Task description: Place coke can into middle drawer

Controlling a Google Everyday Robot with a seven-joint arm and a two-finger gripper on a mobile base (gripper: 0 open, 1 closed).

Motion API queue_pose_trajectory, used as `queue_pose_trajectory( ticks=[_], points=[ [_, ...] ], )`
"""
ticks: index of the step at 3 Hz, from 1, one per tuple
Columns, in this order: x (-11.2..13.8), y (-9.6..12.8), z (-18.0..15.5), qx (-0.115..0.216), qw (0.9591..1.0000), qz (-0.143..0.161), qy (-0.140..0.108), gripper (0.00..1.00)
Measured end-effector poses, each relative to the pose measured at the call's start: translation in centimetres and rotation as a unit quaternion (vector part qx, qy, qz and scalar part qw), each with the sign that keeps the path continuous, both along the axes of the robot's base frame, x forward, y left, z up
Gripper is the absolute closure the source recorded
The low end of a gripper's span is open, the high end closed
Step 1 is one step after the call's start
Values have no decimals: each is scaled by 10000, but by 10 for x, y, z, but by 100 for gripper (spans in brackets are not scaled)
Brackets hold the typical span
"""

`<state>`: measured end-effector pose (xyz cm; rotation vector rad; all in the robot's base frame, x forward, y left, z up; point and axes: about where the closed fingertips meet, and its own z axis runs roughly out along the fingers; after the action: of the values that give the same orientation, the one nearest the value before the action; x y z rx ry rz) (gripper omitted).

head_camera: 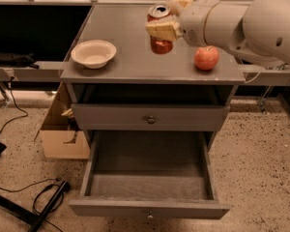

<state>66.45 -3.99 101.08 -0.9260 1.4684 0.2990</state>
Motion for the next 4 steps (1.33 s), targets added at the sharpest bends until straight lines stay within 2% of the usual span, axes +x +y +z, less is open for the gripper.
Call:
queue_pose_trajectory(
  ticks=[1,2,3,4],
  points=[
    [-40,-37,-22,107,9998,28,156,100],
    [-59,-81,-63,316,9992,32,234,100],
    [-49,-106,-134,774,9961,253,352,100],
    [-37,-111,-181,1086,9918,446,506,100]
  ],
)
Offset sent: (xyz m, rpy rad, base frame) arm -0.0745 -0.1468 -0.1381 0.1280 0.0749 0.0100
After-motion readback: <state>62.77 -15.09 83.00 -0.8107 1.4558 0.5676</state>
